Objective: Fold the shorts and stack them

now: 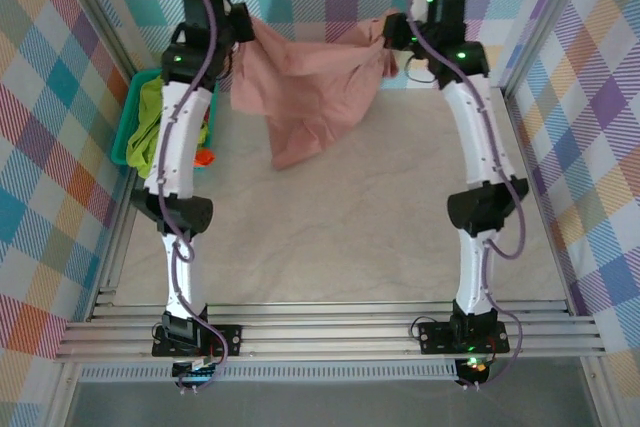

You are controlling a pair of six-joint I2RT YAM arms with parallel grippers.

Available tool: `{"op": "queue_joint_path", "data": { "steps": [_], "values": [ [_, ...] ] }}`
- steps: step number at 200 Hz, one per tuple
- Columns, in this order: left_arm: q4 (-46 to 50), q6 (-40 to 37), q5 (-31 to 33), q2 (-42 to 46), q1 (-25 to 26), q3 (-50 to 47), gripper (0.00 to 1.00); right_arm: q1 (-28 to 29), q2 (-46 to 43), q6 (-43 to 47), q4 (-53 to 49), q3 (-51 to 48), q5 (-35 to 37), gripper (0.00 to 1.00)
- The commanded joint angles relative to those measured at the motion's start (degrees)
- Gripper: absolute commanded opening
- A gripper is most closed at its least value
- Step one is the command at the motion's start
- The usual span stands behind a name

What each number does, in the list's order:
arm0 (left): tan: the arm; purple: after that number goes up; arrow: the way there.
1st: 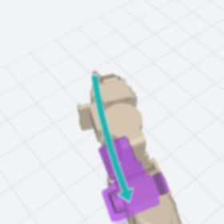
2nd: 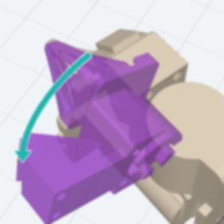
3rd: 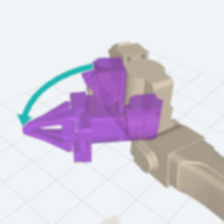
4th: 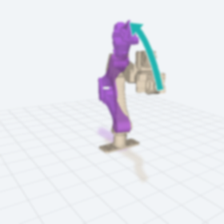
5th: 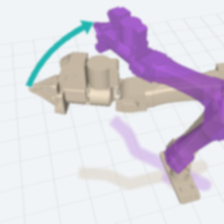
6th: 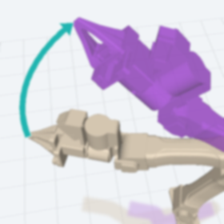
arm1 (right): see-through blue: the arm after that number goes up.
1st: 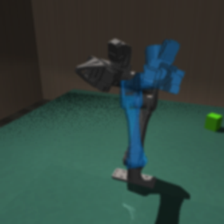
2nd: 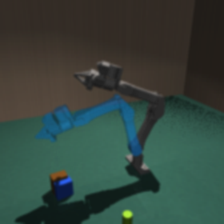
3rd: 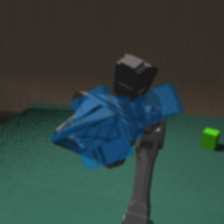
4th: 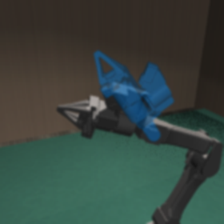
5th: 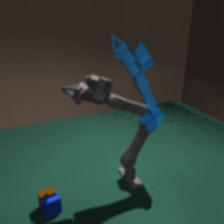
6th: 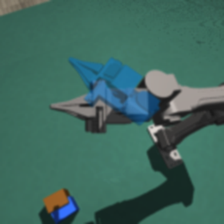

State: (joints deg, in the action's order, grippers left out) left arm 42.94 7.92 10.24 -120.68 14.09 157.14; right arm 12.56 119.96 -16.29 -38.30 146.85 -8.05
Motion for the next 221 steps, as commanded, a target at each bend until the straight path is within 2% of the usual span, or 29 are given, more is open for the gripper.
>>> {"op": "queue_joint_path", "data": {
  "steps": [1,14,26,59,81,108,137,159,179,205,212,221],
  "values": [
    [-5.0,-1.2,-3.4,11.3,-0.2,-4.2,0.0,-3.9,-8.4,-0.9,9.8,-5.5,-6.5,0.0],
    [-9.8,-1.0,-5.1,19.5,0.1,-15.6,0.0,-4.7,-11.1,1.1,9.1,-9.7,-7.0,0.0],
    [-15.6,-1.5,-7.0,27.0,0.4,-30.7,0.0,-4.7,-13.8,3.5,9.9,-16.4,-7.5,0.0],
    [-30.5,-1.6,-6.3,47.4,2.0,-67.0,0.0,-4.8,-24.6,7.9,19.8,-44.9,-5.9,0.0],
    [-31.9,0.0,-5.2,57.1,2.9,-83.5,0.0,-4.7,-32.7,9.2,25.6,-62.9,-5.9,0.0],
    [-31.1,4.8,-3.2,67.1,3.8,-99.0,0.0,-4.6,-41.4,6.0,25.6,-79.0,-7.9,0.0],
    [-28.0,8.0,1.8,73.4,3.9,-107.7,0.0,-2.6,-51.1,-1.7,23.0,-93.1,-10.3,0.0],
    [-24.2,8.2,6.4,76.1,3.9,-109.0,0.0,0.6,-58.4,-6.6,21.3,-101.3,-13.9,0.02],
    [-21.9,8.1,8.9,77.0,3.9,-108.9,0.0,3.3,-63.3,-11.7,16.2,-106.3,-13.2,0.07],
    [-21.4,8.7,8.5,77.6,3.9,-110.2,0.0,6.8,-65.3,-12.9,11.1,-110.5,-14.6,0.24],
    [-21.5,8.7,7.9,77.7,3.9,-110.8,0.0,7.7,-65.6,-12.4,10.2,-110.9,-15.3,0.32],
    [-21.0,8.8,7.9,77.6,3.9,-111.2,0.0,8.1,-66.3,-11.8,9.3,-110.9,-16.2,0.51]
  ]
}}
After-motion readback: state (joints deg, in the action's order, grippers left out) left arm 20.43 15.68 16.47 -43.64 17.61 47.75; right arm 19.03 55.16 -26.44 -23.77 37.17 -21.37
